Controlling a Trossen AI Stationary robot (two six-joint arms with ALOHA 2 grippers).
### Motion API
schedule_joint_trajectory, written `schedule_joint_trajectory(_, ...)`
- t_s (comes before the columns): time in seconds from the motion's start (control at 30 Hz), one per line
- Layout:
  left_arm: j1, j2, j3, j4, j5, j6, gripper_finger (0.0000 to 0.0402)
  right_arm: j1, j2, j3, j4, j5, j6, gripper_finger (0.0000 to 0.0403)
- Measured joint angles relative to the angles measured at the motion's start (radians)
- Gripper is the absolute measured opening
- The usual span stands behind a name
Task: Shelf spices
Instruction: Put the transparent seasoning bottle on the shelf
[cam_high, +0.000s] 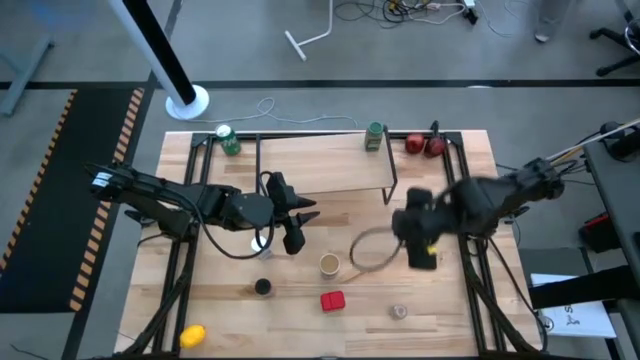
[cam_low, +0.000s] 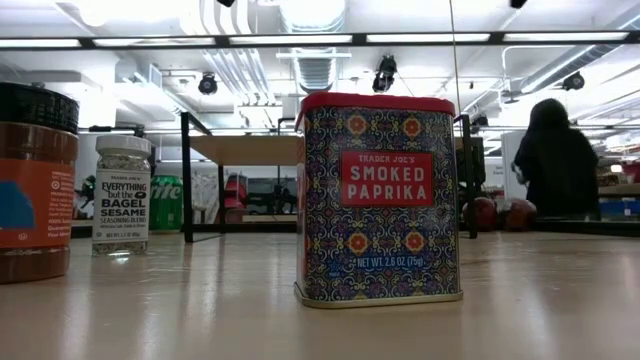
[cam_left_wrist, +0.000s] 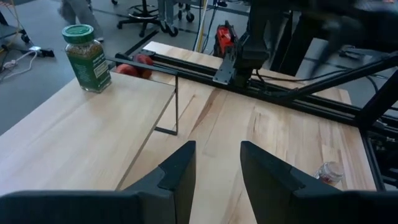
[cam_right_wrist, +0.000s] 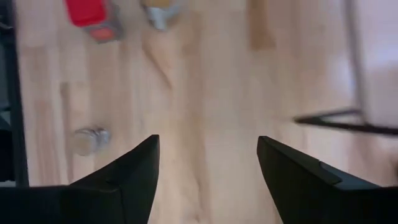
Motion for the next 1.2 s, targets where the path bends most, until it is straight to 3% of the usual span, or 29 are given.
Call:
schedule_joint_trajectory(0.27, -0.001, 0.000, -0.001, 0.000, 0.000, 0.000, 0.0113, 0.240, 0.003, -0.212, 0.384, 0.054, 0.033, 0.0241)
schedule_joint_trajectory(0.53, -0.001, -0.001, -0.001, -0.039, 0.001, 0.000, 0.0113, 0.352, 0.030, -0.367, 0.648, 0.057, 0.096, 0.0246)
schedule_joint_trajectory(0.9, 0.009, -0.007, 0.030, -0.024, -0.014, 0.083, 0.0113, 0.441, 0.262, -0.357, 0.636, 0.021, 0.173, 0.0271)
schedule_joint_trajectory(1.2, 0.019, -0.009, 0.051, 0.000, -0.028, 0.154, 0.0113, 0.446, 0.375, -0.309, 0.605, 0.007, 0.214, 0.0283)
